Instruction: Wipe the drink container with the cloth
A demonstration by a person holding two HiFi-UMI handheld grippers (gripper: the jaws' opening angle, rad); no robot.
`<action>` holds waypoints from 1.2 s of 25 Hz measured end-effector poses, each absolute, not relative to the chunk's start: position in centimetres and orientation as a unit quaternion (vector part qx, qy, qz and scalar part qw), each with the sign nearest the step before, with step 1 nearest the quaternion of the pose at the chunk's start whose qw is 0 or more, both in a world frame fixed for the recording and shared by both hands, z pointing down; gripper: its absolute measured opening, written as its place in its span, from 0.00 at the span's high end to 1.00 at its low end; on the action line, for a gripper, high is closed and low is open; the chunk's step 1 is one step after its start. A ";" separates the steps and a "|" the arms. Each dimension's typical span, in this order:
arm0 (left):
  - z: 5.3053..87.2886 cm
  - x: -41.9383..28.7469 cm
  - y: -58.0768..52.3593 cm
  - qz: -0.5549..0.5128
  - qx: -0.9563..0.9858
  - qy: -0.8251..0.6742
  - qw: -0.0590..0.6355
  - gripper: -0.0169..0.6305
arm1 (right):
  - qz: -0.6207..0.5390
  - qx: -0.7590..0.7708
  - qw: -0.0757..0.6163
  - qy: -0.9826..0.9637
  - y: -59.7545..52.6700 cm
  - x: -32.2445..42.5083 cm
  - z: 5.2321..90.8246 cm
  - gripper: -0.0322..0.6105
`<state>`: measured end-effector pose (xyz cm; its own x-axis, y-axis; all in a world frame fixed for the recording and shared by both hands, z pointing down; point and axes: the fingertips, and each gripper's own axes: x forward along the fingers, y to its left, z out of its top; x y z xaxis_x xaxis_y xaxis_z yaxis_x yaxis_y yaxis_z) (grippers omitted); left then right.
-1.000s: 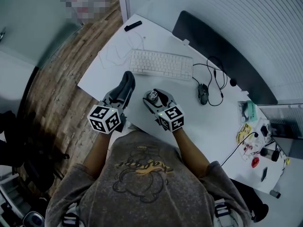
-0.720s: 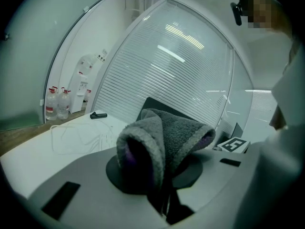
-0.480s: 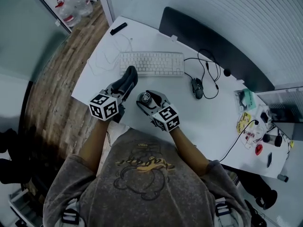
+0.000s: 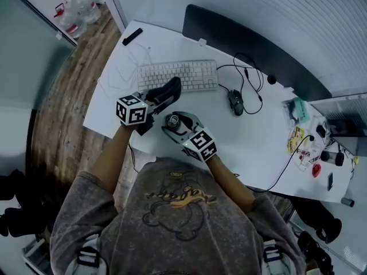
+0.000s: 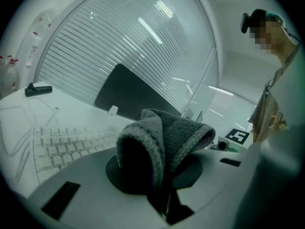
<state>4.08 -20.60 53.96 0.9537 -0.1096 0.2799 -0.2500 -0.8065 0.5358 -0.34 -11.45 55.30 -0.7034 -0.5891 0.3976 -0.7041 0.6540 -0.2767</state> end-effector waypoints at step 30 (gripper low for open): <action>60.3 15.2 -12.4 0.295 0.828 0.305 0.366 0.86 | 0.235 0.357 0.117 -0.896 -11.6 -0.3 55.4 0.53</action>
<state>15.17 -12.40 60.35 0.6399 0.7208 0.2664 0.2891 -0.5470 0.7856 -0.34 -11.57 55.43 -0.7173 -0.5850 0.3785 -0.6954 0.6343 -0.3376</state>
